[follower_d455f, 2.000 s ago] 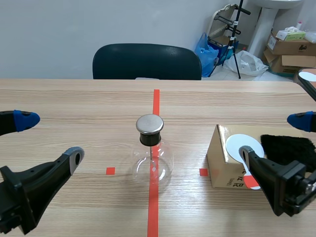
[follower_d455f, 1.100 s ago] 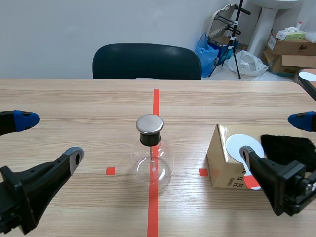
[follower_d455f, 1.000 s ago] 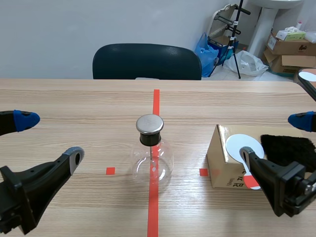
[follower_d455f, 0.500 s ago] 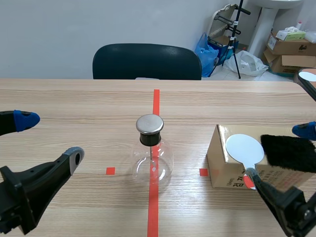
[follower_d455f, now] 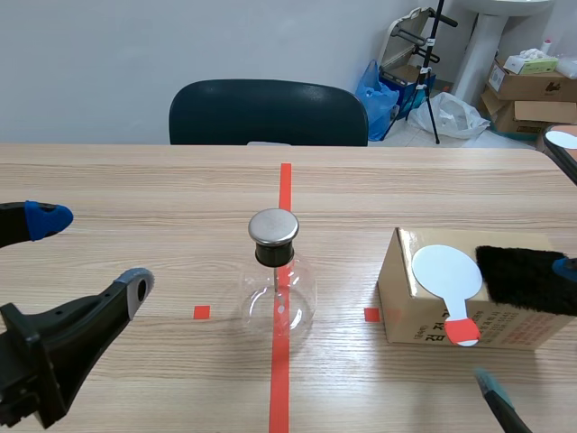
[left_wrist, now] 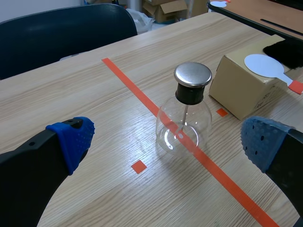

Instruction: Do the electroscope experiment

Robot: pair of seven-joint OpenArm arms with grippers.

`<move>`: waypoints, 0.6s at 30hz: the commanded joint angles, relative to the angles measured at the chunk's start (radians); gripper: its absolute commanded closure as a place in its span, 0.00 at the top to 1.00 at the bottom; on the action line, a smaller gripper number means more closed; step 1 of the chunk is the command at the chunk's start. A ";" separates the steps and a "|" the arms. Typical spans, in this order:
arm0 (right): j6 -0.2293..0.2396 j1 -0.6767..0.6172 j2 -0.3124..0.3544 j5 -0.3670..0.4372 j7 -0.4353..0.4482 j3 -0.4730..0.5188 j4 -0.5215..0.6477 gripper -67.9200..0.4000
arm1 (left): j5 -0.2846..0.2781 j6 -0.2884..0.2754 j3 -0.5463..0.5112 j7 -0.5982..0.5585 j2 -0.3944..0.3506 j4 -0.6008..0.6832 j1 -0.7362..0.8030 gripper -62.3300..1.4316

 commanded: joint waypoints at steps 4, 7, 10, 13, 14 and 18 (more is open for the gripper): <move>-0.104 -0.019 -0.056 -0.116 0.012 0.006 0.015 1.00 | -0.006 0.002 0.001 -0.017 0.005 0.017 0.005 1.00; -0.111 -0.021 -0.096 -0.211 0.014 0.006 0.012 1.00 | -0.006 0.002 0.001 -0.017 0.005 0.017 0.005 1.00; -0.113 -0.021 -0.136 -0.321 0.050 0.006 -0.006 1.00 | -0.006 0.002 0.001 -0.018 0.005 0.017 0.005 1.00; -0.124 -0.021 -0.172 -0.431 0.090 0.005 -0.041 1.00 | -0.006 0.002 0.001 -0.018 0.005 0.017 0.005 1.00; -0.125 -0.021 -0.181 -0.470 0.108 0.005 -0.056 1.00 | -0.006 0.002 0.001 -0.018 0.005 0.017 0.005 1.00; -0.201 -0.021 -0.209 -0.612 0.163 -0.005 -0.128 1.00 | -0.006 0.002 0.001 -0.017 0.005 0.017 0.005 1.00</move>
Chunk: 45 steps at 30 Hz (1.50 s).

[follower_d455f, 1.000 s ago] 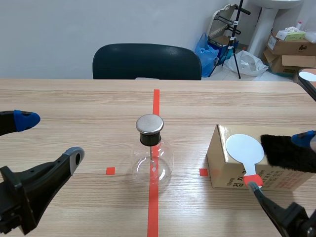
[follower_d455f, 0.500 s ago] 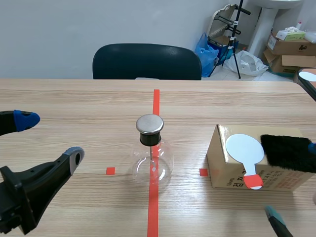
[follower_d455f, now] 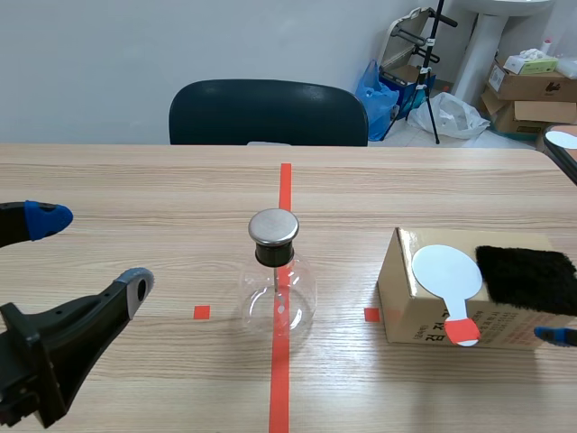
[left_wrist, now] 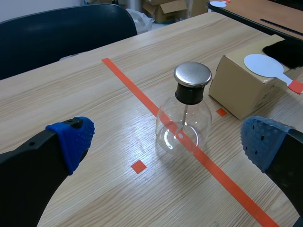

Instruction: Do the electroscope experiment

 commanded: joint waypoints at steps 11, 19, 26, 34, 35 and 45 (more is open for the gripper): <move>-0.388 0.107 0.006 -0.139 -0.044 -0.116 -0.206 1.00 | -0.006 0.002 0.001 -0.017 0.005 0.017 0.005 1.00; -0.522 0.220 0.006 -0.222 -0.283 -0.214 -0.310 1.00 | -0.006 0.001 0.001 -0.017 0.005 0.017 0.005 1.00; -0.606 0.312 0.006 -0.249 -0.360 -0.286 -0.367 1.00 | -0.006 0.001 0.001 -0.017 0.005 0.017 0.005 1.00; -0.645 0.373 0.005 -0.298 -0.459 -0.383 -0.382 1.00 | -0.006 0.001 0.001 -0.017 0.005 0.017 0.005 1.00; -0.645 0.382 0.005 -0.304 -0.473 -0.396 -0.382 1.00 | -0.006 0.001 0.001 -0.017 0.005 0.017 0.005 1.00; -0.645 0.425 0.005 -0.360 -0.577 -0.479 -0.382 1.00 | -0.006 0.001 0.001 -0.018 0.005 0.017 0.005 1.00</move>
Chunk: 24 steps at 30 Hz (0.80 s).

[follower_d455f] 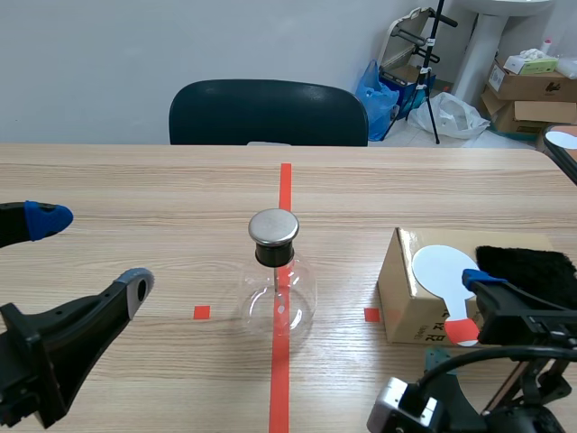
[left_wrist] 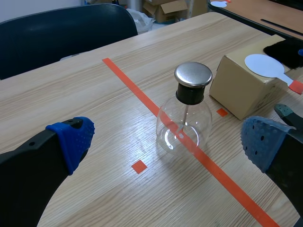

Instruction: Do the electroscope experiment

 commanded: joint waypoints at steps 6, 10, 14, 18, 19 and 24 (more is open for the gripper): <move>-0.012 0.003 0.011 -0.004 -0.029 0.009 0.011 1.00 | -0.006 0.001 0.001 -0.018 0.005 0.017 0.005 1.00; -0.012 0.003 0.011 -0.004 -0.045 0.009 0.011 1.00 | -0.006 0.001 0.001 -0.018 0.005 0.017 0.005 1.00; -0.012 0.003 0.011 -0.004 -0.053 0.009 0.011 1.00 | -0.006 0.001 0.001 -0.018 0.005 0.017 0.005 1.00; -0.012 0.003 0.011 -0.004 -0.052 0.009 0.011 1.00 | -0.006 0.001 0.001 -0.017 0.005 0.017 0.005 1.00; -0.012 0.003 0.011 -0.004 -0.052 0.009 0.011 1.00 | -0.006 0.001 0.001 -0.017 0.005 0.017 0.005 1.00; -0.012 0.003 0.011 -0.004 -0.053 0.010 0.011 0.94 | -0.006 0.001 0.001 -0.017 0.005 0.017 0.005 1.00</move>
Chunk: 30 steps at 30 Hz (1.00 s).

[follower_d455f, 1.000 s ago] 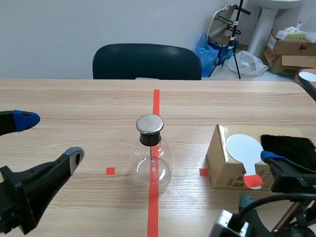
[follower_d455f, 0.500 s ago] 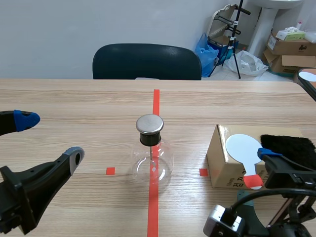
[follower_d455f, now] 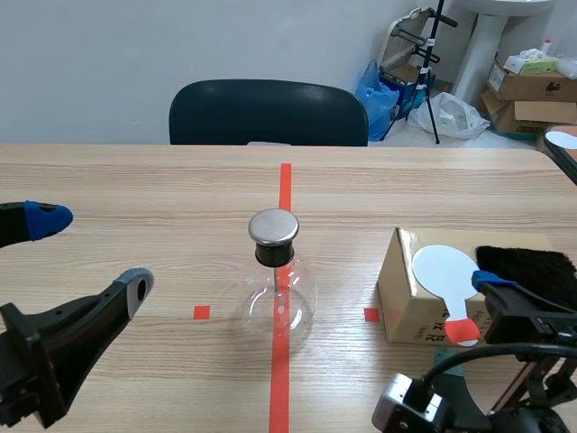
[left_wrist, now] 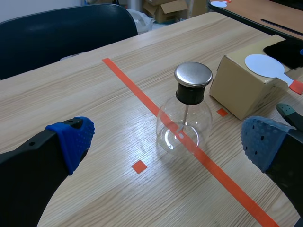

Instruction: Do the electroscope experiment

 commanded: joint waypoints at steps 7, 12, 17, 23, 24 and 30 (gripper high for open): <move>-0.012 0.004 0.011 -0.004 -0.004 0.011 0.011 0.52 | -0.006 0.001 0.001 -0.017 0.005 0.017 0.005 1.00; -0.012 0.004 0.011 -0.004 -0.004 0.011 0.011 0.29 | -0.006 0.001 0.001 -0.017 0.005 0.017 0.005 1.00; -0.012 0.004 0.011 -0.004 -0.003 0.011 0.011 0.02 | -0.006 0.001 0.001 -0.017 0.005 0.017 0.005 1.00; -0.012 0.004 0.011 -0.004 -0.003 0.011 0.011 0.02 | -0.006 0.001 0.001 -0.017 0.005 0.017 0.005 1.00; -0.012 0.004 0.011 -0.004 -0.003 0.011 0.011 0.02 | -0.006 0.001 0.001 -0.017 0.005 0.017 0.005 1.00; -0.012 0.004 0.011 -0.004 -0.004 0.011 0.011 0.02 | -0.006 0.001 0.001 -0.017 0.005 0.017 0.005 1.00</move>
